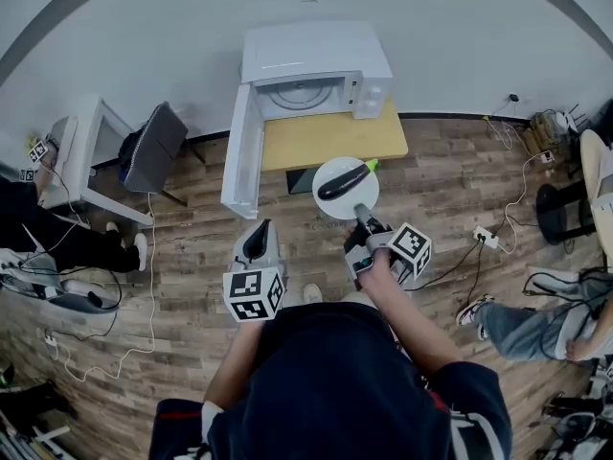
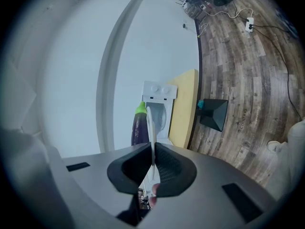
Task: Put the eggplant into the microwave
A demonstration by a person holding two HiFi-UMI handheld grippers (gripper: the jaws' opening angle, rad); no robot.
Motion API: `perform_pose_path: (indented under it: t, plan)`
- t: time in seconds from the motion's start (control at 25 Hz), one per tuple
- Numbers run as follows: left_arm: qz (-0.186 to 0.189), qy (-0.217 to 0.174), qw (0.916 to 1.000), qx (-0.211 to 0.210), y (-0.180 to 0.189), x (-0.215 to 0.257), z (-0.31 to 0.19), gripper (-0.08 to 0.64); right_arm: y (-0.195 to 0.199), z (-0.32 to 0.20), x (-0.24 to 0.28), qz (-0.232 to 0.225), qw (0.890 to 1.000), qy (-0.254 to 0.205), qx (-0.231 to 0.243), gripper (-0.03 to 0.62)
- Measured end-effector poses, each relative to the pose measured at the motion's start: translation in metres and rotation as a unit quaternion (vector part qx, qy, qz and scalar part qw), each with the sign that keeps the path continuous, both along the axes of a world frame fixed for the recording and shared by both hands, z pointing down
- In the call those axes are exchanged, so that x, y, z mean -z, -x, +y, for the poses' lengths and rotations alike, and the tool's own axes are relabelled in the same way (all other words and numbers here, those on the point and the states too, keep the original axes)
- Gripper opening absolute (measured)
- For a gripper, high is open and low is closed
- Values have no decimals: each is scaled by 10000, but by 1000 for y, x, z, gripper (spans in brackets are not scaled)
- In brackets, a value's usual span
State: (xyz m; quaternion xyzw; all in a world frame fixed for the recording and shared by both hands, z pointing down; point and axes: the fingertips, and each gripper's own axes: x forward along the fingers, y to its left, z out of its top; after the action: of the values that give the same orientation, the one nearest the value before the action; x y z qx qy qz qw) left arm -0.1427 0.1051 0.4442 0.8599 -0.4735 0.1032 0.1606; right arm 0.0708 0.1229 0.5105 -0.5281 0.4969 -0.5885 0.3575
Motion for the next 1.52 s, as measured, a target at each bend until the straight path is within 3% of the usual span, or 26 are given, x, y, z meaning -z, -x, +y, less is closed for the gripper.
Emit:
perform_pose_path:
  t: [0.72,1.52]
  plan:
    - [67,234,9997,-45,-14,-21,-58,17,-4,-56,-16,-50,9998,197,9,21]
    - [11,490,9984,282,-73,-30,-183,17,-44,-198,-26,-85,9974,378,614,21]
